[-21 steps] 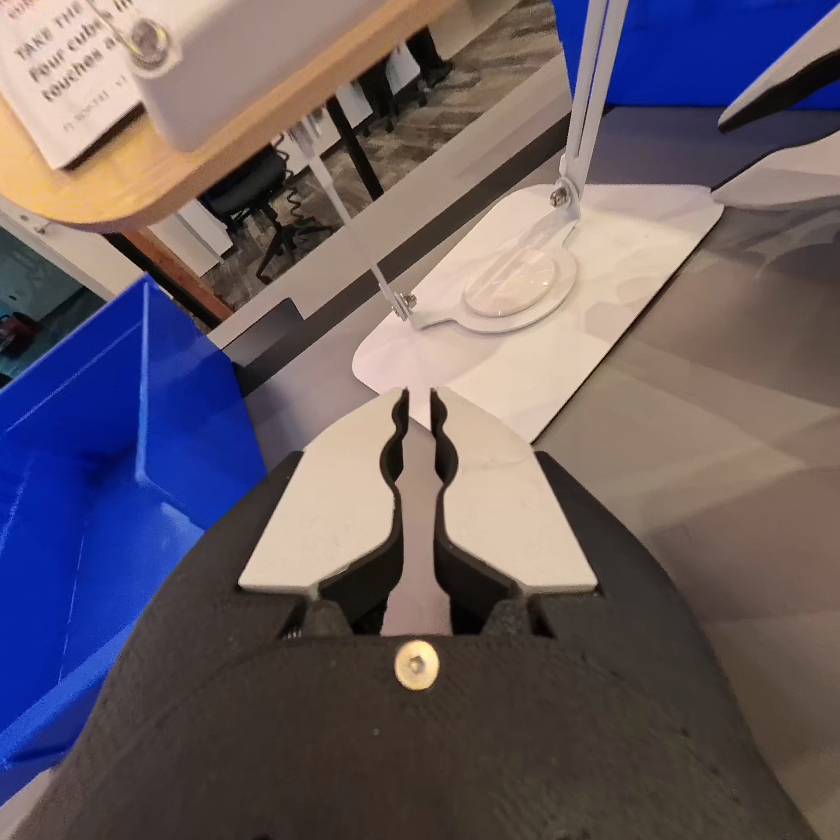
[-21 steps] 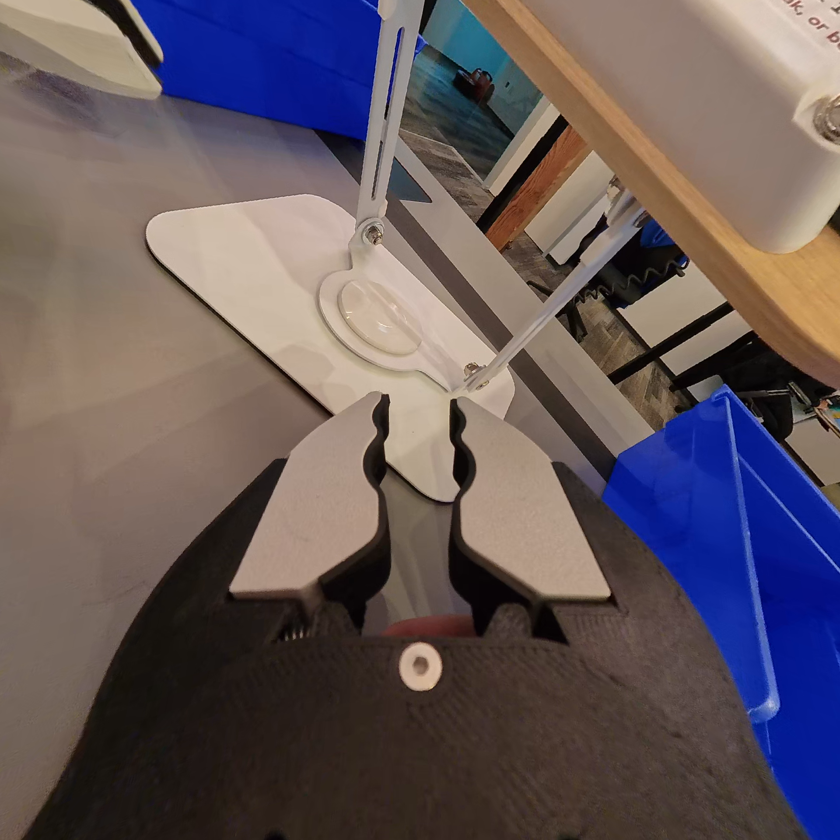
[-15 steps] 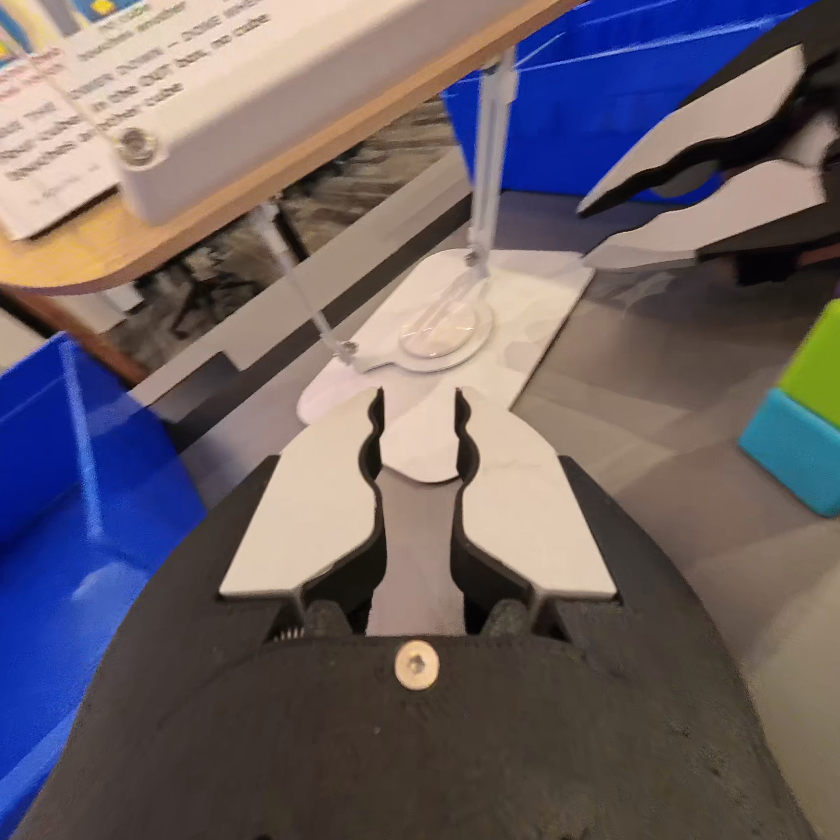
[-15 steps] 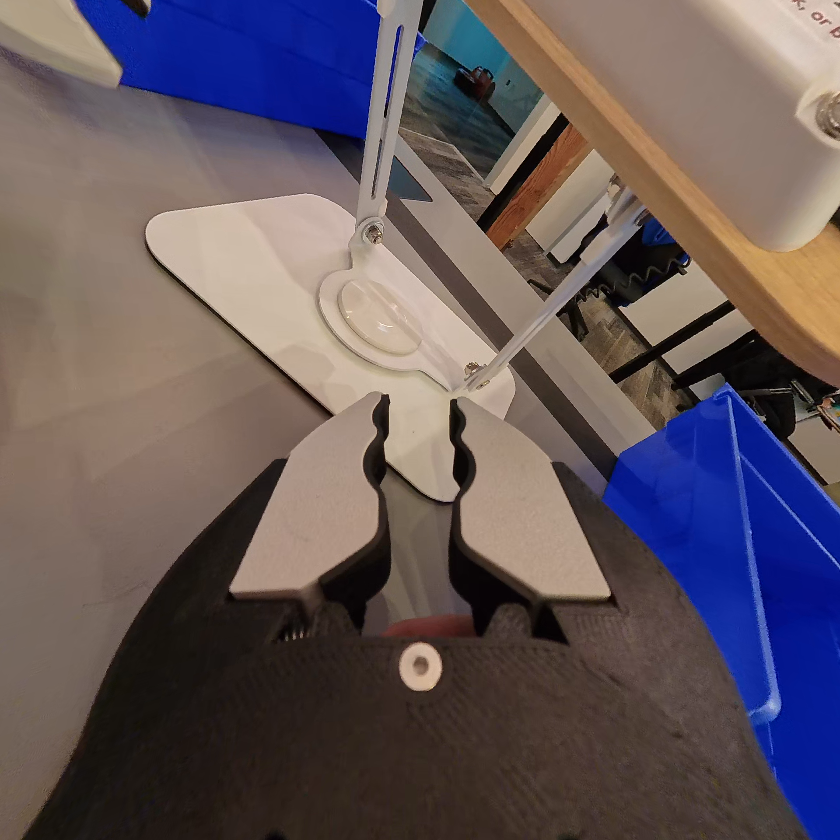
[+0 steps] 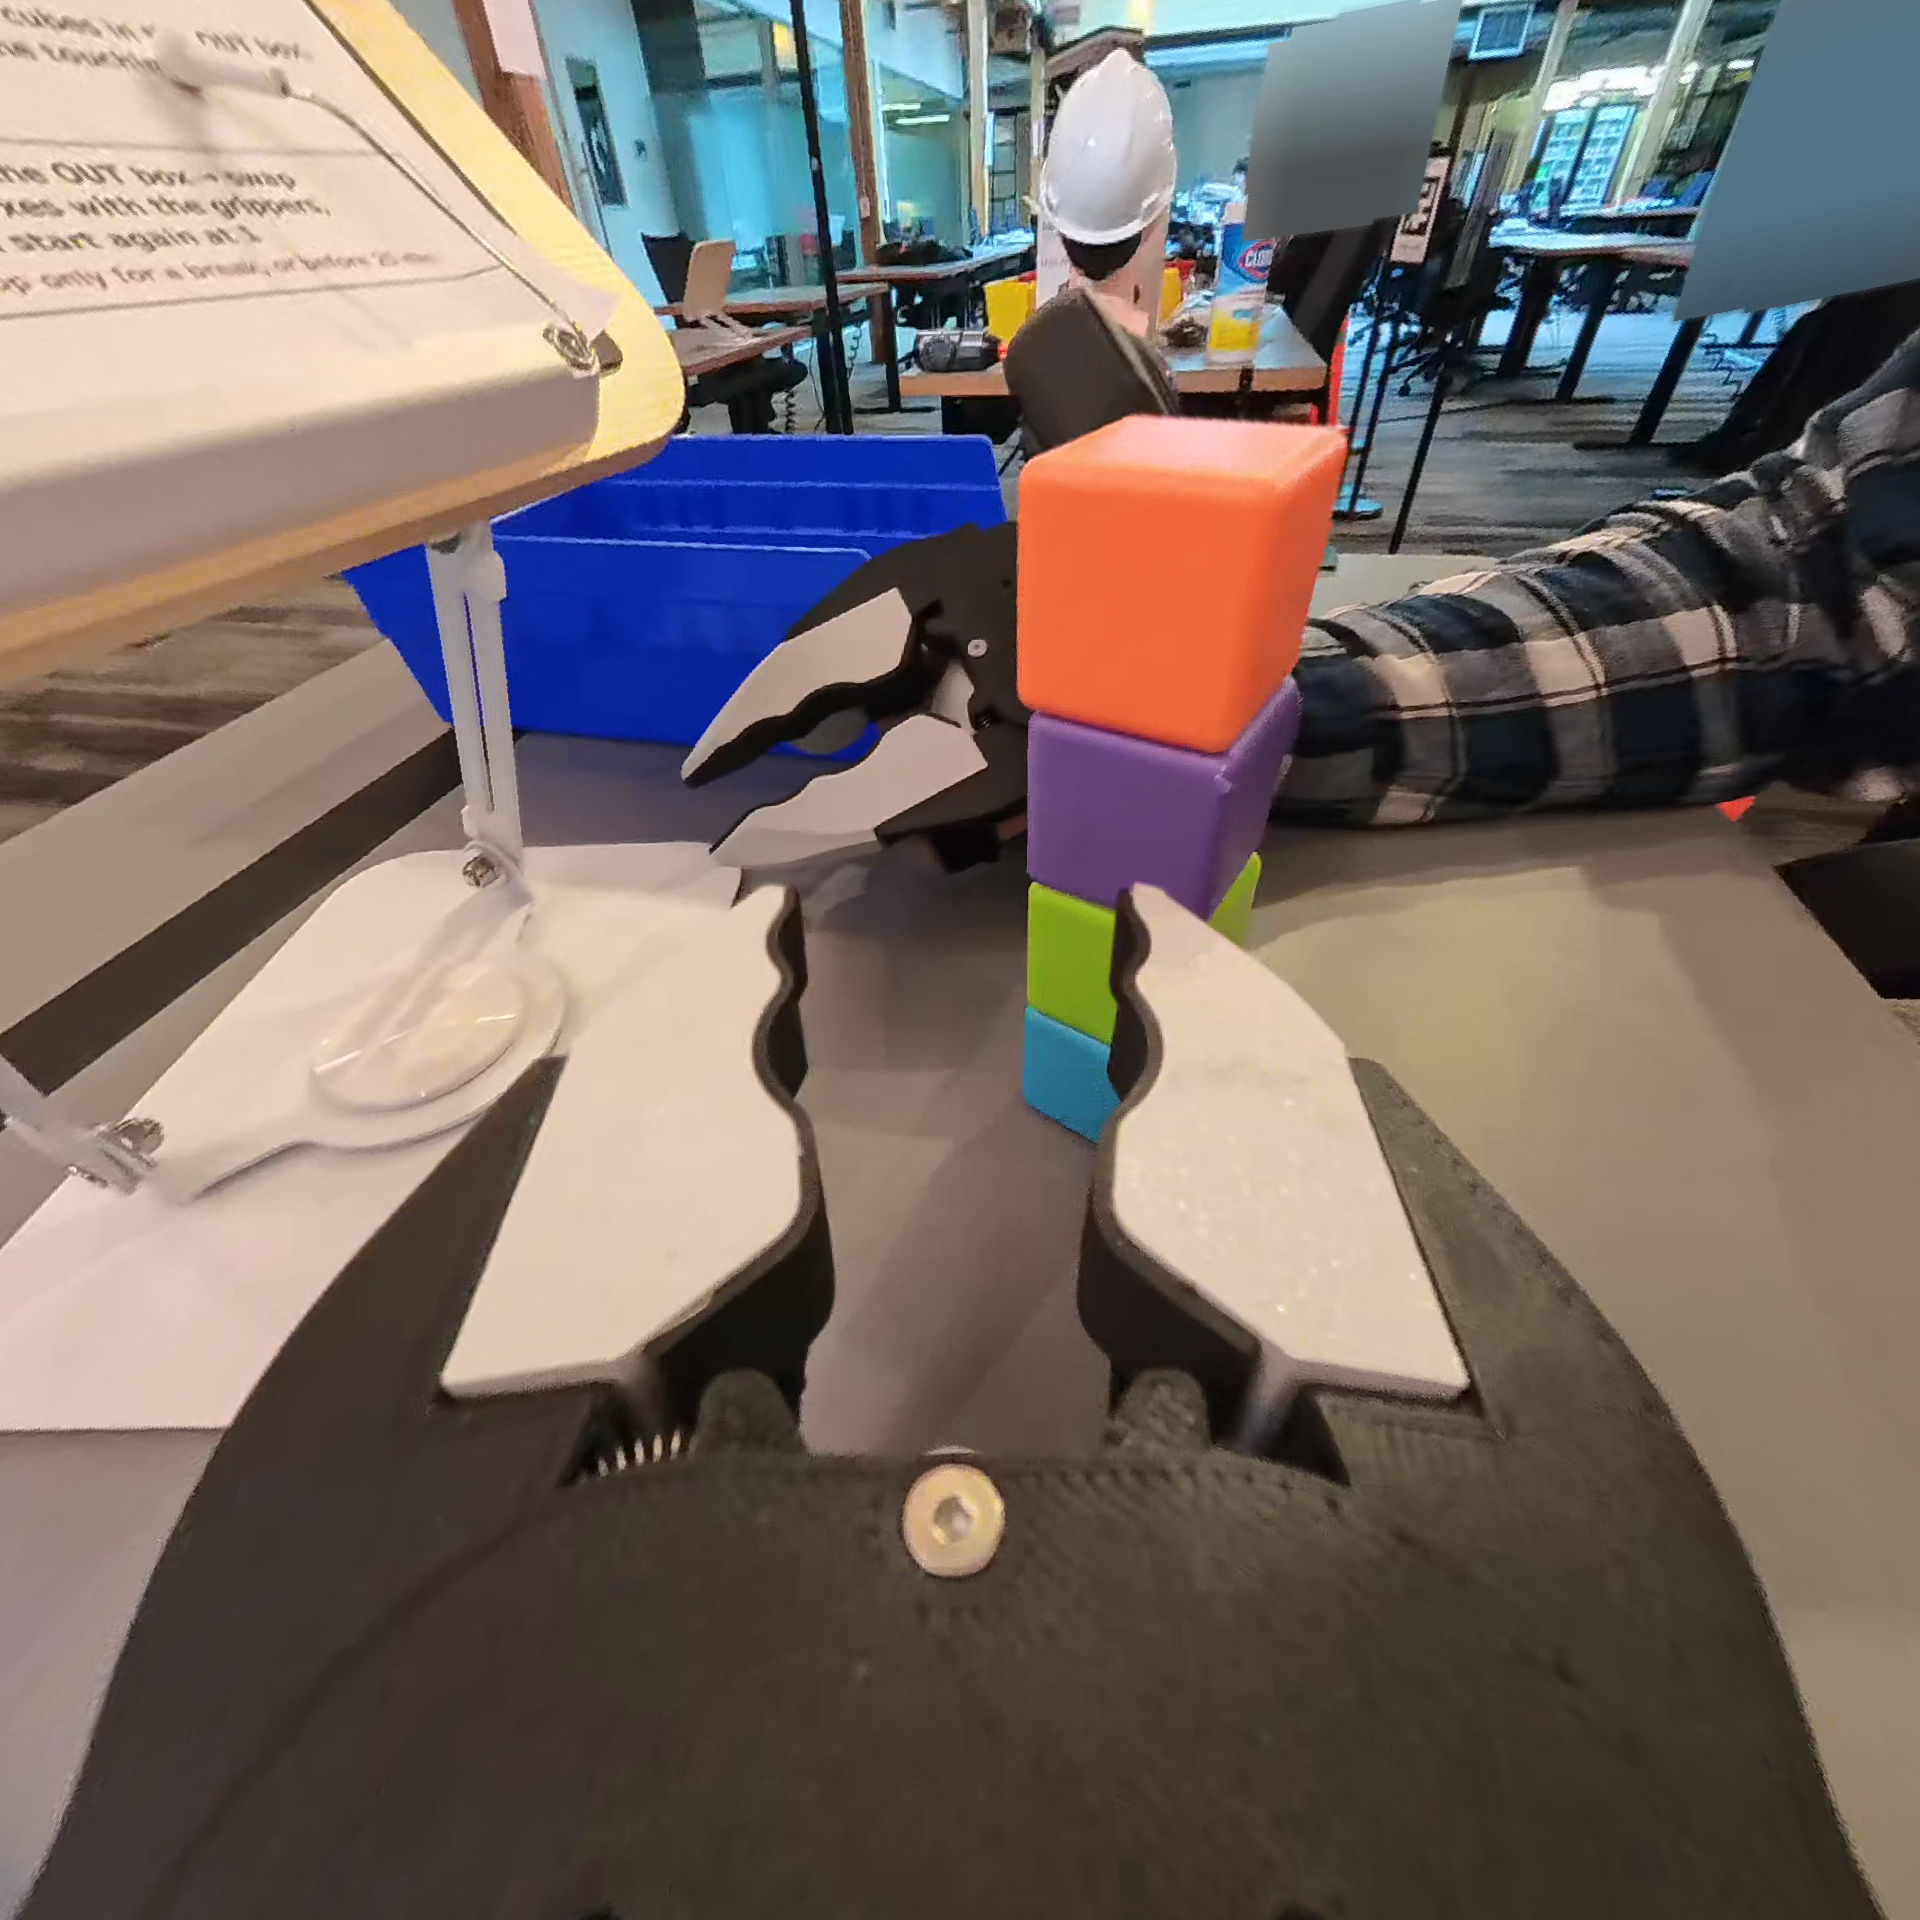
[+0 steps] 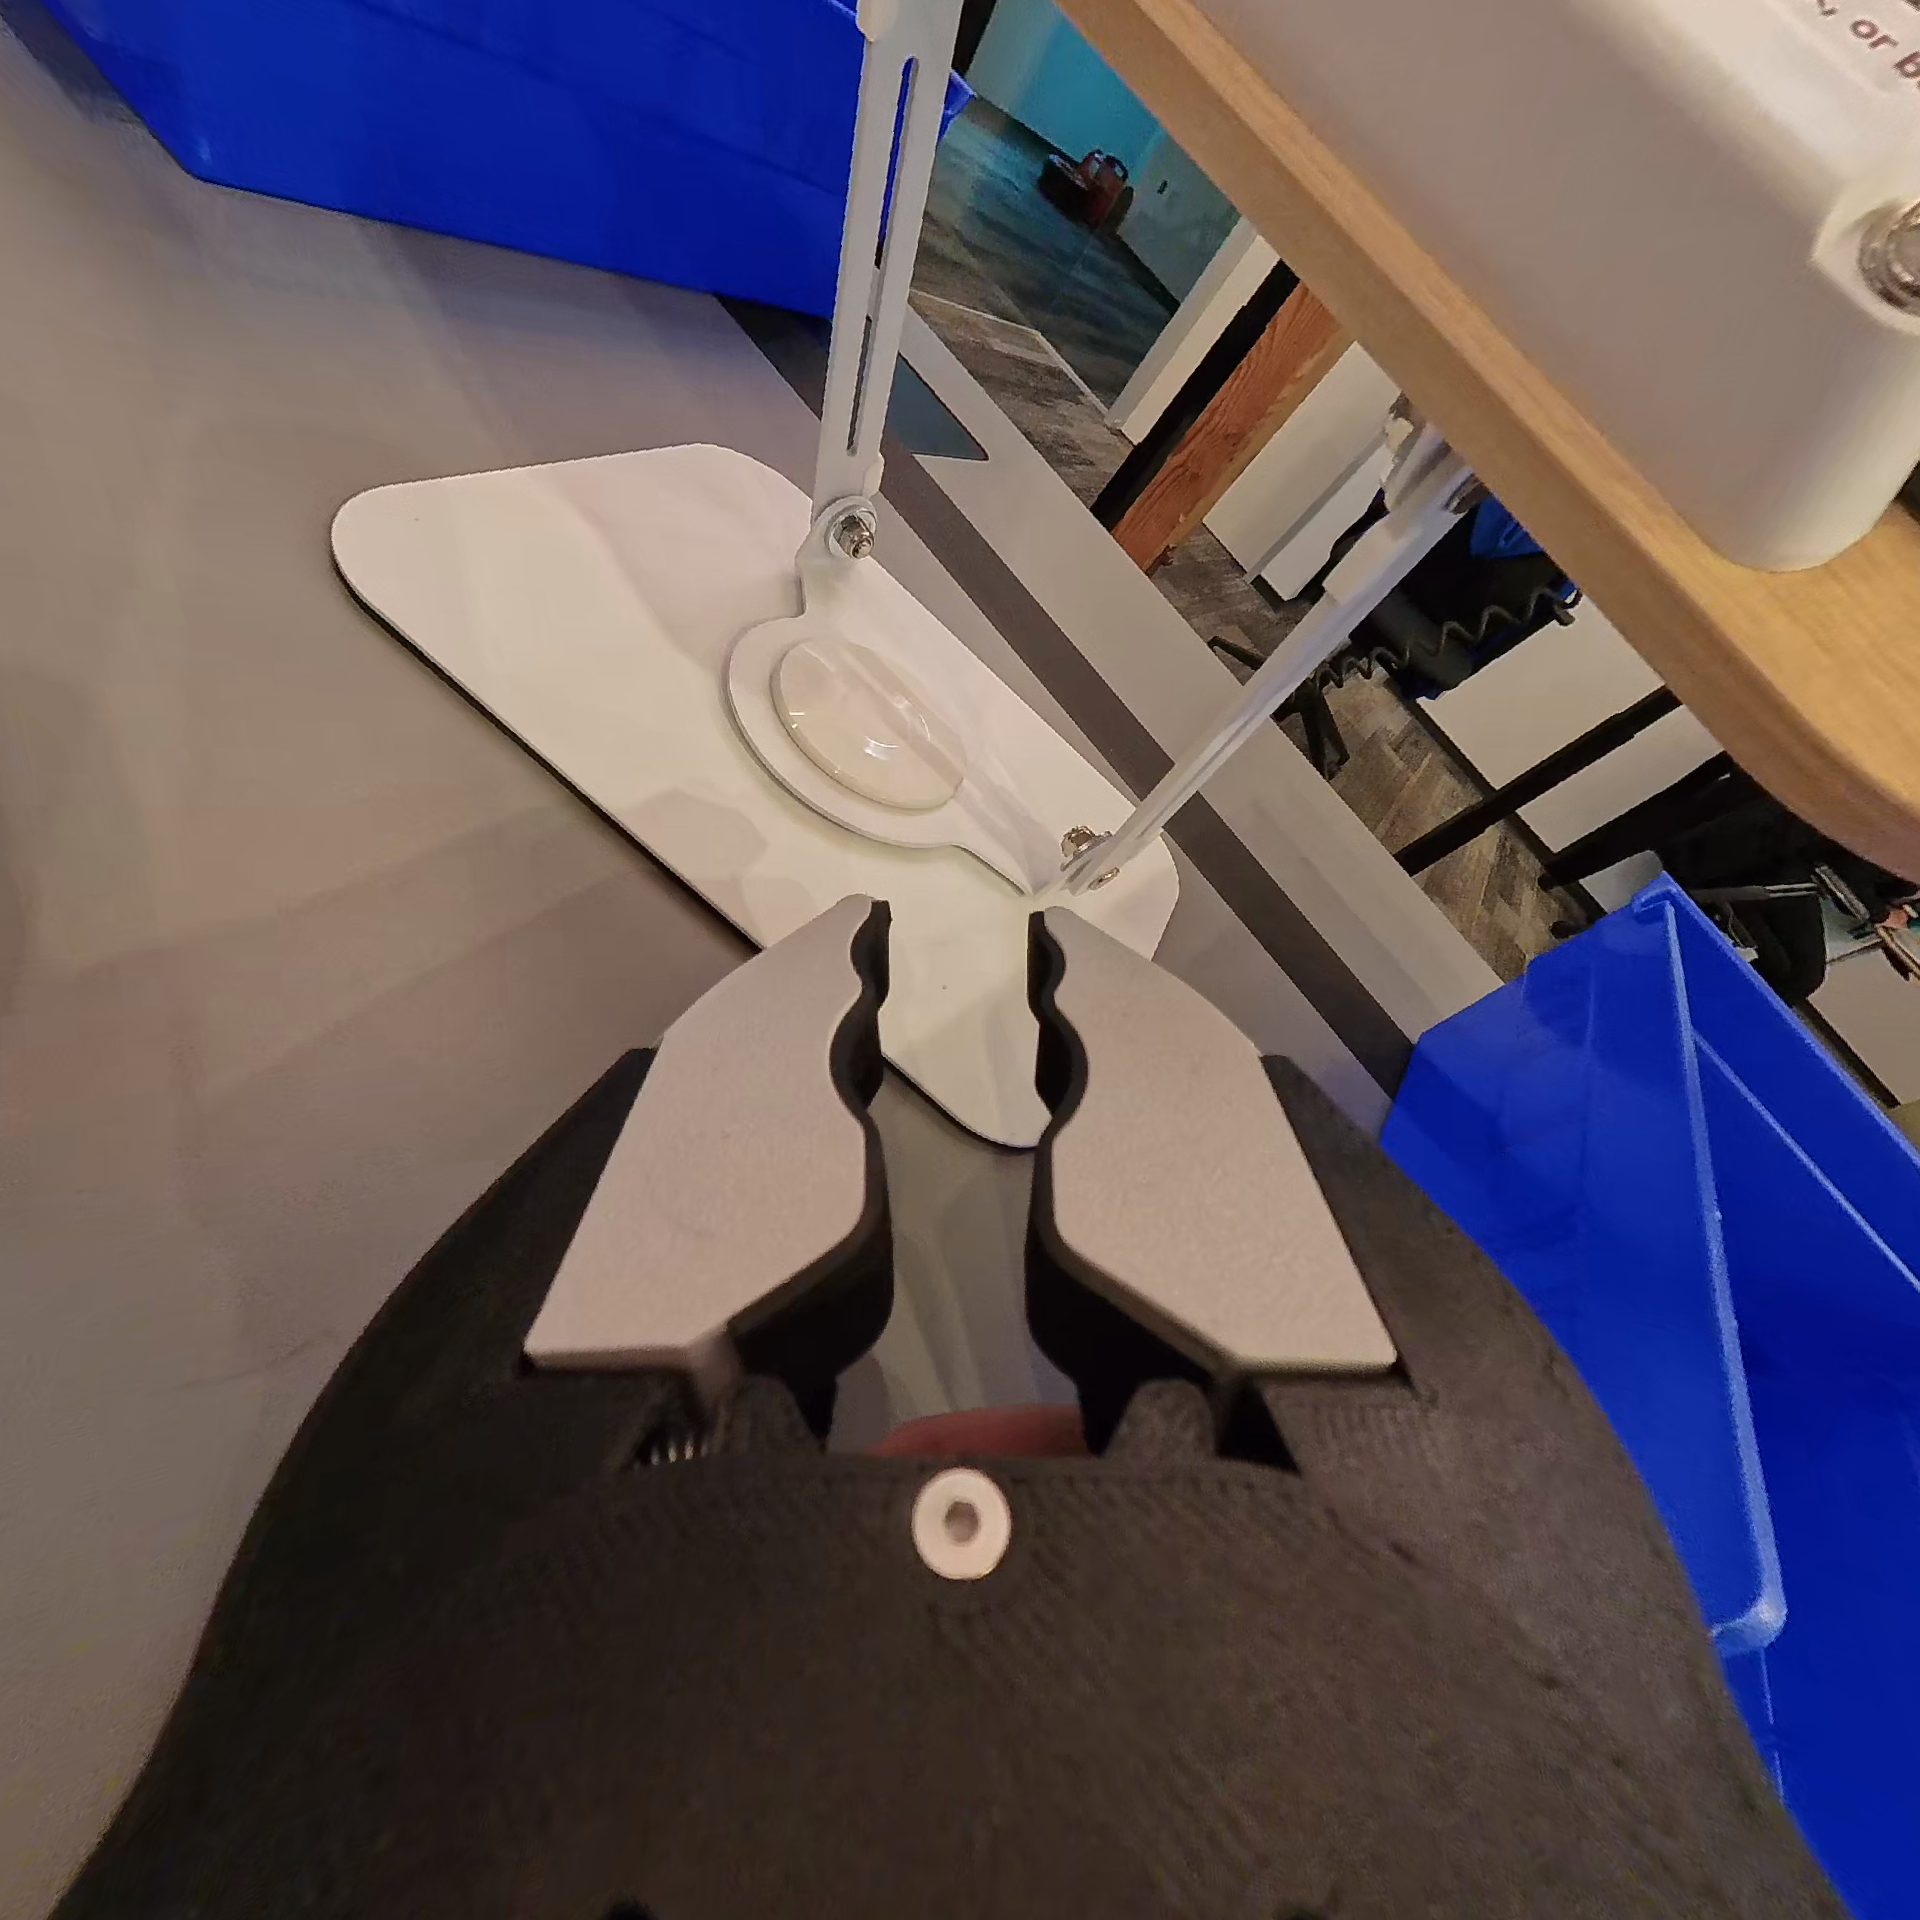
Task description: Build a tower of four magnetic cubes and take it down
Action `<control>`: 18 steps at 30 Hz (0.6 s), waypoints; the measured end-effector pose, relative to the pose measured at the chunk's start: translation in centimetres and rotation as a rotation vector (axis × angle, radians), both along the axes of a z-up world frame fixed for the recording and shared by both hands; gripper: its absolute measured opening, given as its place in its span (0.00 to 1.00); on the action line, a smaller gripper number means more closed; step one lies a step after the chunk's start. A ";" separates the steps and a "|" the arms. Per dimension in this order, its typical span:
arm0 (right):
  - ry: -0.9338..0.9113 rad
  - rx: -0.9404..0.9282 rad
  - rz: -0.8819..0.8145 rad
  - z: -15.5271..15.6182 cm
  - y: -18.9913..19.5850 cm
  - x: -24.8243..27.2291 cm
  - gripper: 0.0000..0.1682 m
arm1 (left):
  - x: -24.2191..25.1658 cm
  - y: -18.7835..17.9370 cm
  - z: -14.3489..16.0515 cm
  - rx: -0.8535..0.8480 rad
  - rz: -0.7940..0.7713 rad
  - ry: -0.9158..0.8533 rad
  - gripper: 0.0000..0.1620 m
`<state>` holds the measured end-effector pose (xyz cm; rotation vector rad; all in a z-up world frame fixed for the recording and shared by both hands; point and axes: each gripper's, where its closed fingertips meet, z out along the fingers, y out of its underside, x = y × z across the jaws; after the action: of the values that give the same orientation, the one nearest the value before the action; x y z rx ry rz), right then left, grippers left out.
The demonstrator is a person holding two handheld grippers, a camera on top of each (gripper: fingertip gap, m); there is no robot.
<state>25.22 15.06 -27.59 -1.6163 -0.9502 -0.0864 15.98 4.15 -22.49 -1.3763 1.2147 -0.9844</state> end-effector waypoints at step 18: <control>-0.004 -0.010 0.003 -0.2 0.0 -0.1 0.15 | 2.4 -2.9 0.3 -0.063 -0.319 -0.014 0.43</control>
<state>25.12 15.08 -27.75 -1.6243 -0.9579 -0.0828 18.35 1.21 -22.21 -1.2428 1.4315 -1.2598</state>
